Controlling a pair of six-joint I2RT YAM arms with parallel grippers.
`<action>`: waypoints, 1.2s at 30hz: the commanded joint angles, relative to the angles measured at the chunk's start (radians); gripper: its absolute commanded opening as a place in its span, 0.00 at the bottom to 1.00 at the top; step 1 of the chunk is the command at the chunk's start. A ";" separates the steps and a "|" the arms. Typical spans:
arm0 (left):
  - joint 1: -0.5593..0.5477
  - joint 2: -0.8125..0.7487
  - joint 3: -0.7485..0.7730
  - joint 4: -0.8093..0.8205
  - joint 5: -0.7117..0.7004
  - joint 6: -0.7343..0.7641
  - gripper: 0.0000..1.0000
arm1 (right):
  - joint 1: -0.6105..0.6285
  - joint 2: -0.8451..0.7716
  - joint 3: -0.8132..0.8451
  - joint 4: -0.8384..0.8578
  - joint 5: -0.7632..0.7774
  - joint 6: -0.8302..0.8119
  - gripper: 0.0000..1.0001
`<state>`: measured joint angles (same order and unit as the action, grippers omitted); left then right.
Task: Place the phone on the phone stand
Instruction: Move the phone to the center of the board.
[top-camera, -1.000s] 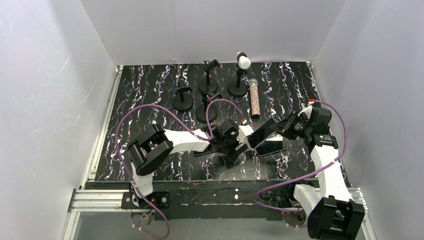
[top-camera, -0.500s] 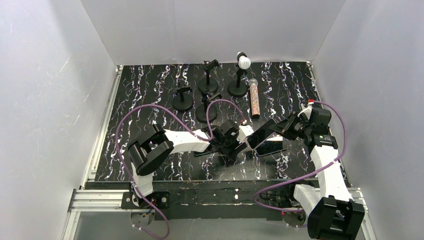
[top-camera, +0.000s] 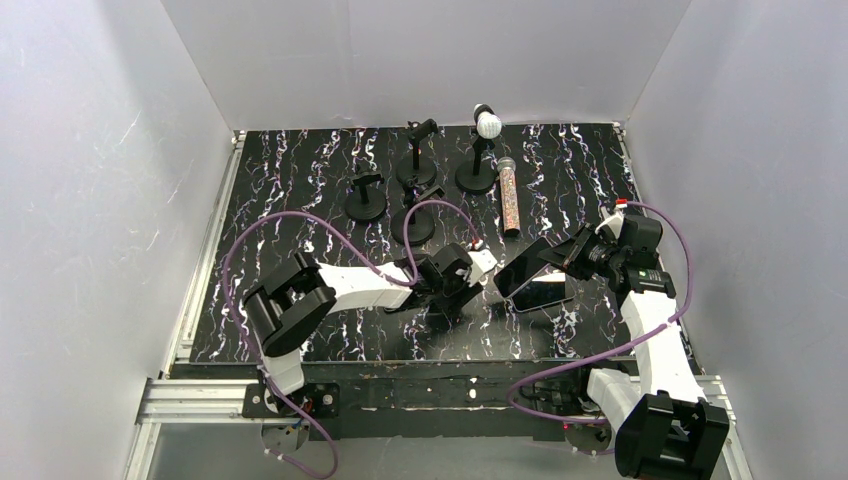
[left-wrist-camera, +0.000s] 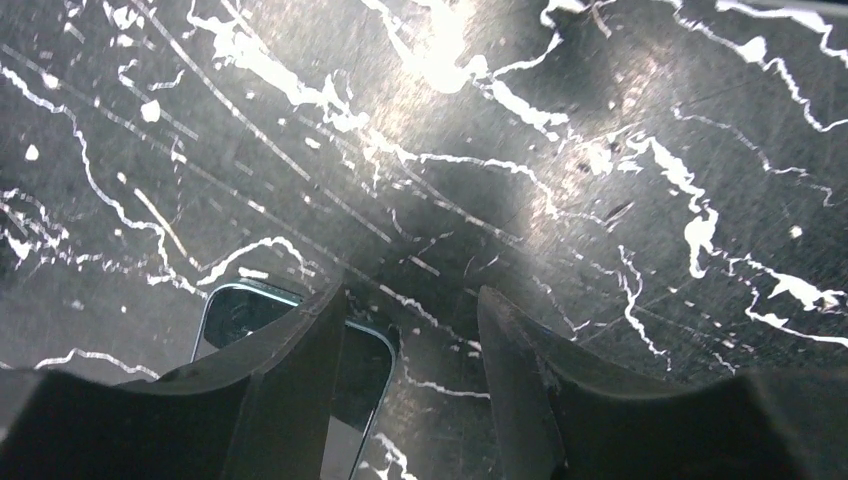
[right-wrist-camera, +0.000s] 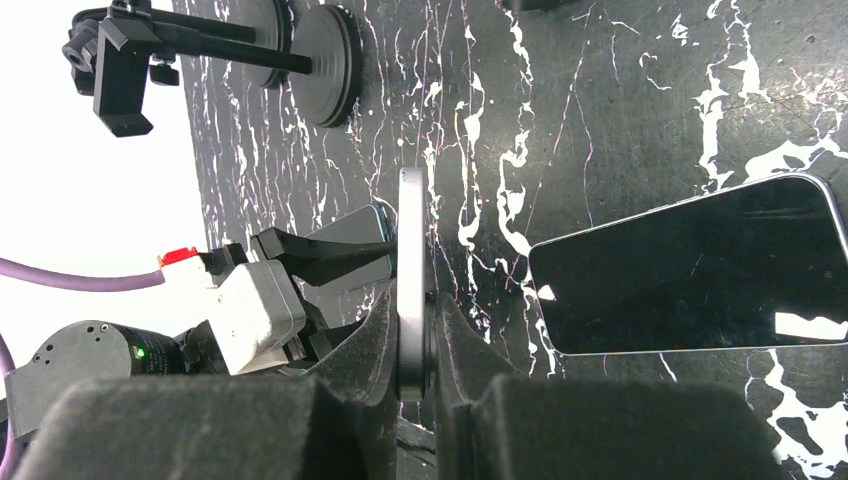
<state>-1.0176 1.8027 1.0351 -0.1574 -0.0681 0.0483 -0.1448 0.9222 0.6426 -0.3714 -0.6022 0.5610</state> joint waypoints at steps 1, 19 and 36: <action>0.008 -0.053 -0.057 -0.119 -0.088 -0.014 0.50 | -0.006 -0.006 0.005 0.063 -0.052 0.019 0.01; 0.034 -0.233 -0.121 -0.250 -0.183 -0.187 0.45 | -0.006 0.027 0.005 0.095 -0.068 0.031 0.01; 0.074 -0.329 -0.092 -0.206 -0.018 -0.277 0.39 | -0.006 0.035 0.004 0.104 -0.073 0.033 0.01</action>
<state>-0.9440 1.5238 0.9009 -0.4343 -0.1707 -0.2211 -0.1448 0.9630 0.6399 -0.3317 -0.6323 0.5762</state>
